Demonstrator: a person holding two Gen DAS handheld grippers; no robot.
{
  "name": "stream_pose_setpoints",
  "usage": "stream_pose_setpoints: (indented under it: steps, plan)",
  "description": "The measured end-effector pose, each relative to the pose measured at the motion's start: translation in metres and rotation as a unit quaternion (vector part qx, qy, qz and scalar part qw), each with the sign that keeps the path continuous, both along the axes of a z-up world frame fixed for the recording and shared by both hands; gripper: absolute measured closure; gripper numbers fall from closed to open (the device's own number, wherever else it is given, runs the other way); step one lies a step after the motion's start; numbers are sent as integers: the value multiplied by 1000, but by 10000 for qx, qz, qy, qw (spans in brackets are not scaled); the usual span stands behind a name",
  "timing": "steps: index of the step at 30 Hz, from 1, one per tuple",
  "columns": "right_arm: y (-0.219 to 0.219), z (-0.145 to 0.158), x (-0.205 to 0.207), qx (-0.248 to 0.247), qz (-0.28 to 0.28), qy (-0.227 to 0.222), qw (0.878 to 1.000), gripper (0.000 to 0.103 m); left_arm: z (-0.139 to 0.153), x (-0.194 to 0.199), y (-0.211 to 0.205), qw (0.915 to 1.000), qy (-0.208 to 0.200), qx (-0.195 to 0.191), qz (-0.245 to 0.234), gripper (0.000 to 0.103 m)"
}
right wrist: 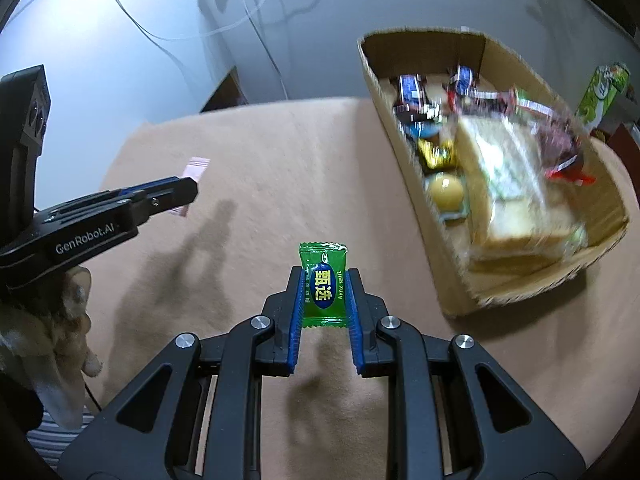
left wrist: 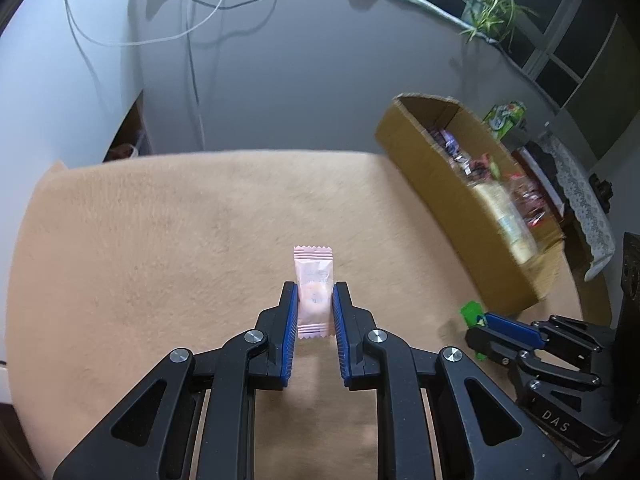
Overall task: Organize snacks
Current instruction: 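Lift and carry the pink candy and dark green candy over the box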
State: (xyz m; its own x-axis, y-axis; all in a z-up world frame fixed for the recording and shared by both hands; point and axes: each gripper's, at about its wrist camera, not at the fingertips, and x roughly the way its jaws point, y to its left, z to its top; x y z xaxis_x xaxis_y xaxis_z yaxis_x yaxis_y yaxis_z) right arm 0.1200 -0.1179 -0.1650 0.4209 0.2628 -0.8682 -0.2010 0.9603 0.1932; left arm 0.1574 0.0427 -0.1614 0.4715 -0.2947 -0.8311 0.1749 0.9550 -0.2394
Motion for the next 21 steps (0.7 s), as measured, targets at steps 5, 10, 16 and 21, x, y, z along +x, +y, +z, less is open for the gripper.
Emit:
stream_pose_setpoints:
  steps: [5, 10, 16, 21]
  plan:
    - [-13, 32, 8, 63, -14, -259, 9996, 83, 25, 1, -17, 9997, -197, -39, -106, 87]
    - [-29, 59, 19, 30, -68, -493, 9988, 83, 42, 8, -35, 9991, -368, -96, -194, 87]
    - [-54, 76, 40, -46, -246, -668, 9975, 83, 59, 21, -64, 9980, -518, -124, -333, 87]
    - [-75, 84, 60, -98, -388, -770, 9962, 83, 66, 33, -82, 9973, -567, -162, -435, 87]
